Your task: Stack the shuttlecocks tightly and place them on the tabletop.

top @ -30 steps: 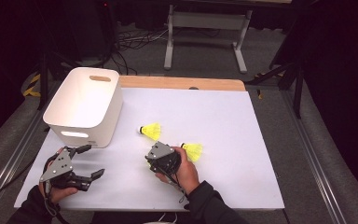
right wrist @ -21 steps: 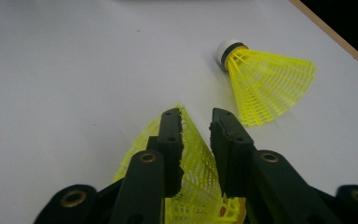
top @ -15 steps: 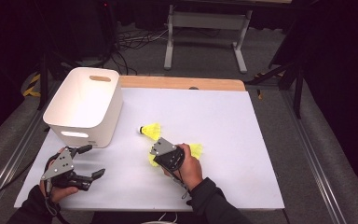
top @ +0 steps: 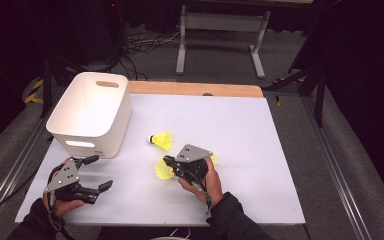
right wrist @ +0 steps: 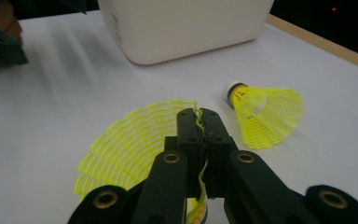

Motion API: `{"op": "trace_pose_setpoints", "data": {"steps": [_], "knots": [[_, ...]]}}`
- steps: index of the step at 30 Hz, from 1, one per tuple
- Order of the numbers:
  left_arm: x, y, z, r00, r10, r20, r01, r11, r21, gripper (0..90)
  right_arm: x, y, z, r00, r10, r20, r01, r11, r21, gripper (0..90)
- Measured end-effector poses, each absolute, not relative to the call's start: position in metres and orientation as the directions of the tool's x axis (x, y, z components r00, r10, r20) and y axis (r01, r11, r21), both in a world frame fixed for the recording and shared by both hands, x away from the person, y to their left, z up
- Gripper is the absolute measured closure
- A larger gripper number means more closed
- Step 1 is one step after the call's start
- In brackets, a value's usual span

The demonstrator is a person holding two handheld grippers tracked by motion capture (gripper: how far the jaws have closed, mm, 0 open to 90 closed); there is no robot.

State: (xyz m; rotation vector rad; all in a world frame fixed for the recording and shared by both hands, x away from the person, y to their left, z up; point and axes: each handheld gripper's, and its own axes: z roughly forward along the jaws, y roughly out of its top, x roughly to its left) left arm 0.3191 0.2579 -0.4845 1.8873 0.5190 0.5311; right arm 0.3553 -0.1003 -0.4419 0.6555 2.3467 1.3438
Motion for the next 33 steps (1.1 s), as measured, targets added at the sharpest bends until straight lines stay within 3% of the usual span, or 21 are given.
{"op": "trace_pose_setpoints", "data": {"steps": [4, 10, 17, 18, 33], "knots": [[0.319, 0.258, -0.484, 0.808, 0.576, 0.124, 0.106, -0.349, 0.931, 8.2, 0.351, -0.1, -0.452, -0.855, 0.518, 0.036, 0.276, 0.394, 0.877, 86.6], [0.318, 0.258, -0.484, 0.809, 0.575, 0.126, 0.105, -0.351, 0.93, 8.2, 0.349, -0.11, -0.459, -0.861, 0.505, 0.064, 0.296, 0.394, 0.87, 78.7], [0.318, 0.257, -0.485, 0.811, 0.571, 0.129, 0.103, -0.356, 0.929, 8.4, 0.349, -0.129, -0.459, -0.854, 0.52, 0.023, 0.284, 0.429, 0.857, 70.8], [0.318, 0.257, -0.485, 0.811, 0.57, 0.129, 0.104, -0.358, 0.928, 8.4, 0.348, -0.135, -0.459, -0.851, 0.524, 0.002, 0.279, 0.449, 0.849, 65.2], [0.319, 0.254, -0.486, 0.816, 0.562, 0.131, 0.108, -0.373, 0.922, 8.4, 0.344, -0.168, -0.463, -0.833, 0.549, -0.077, 0.278, 0.534, 0.799, 51.9]]}}
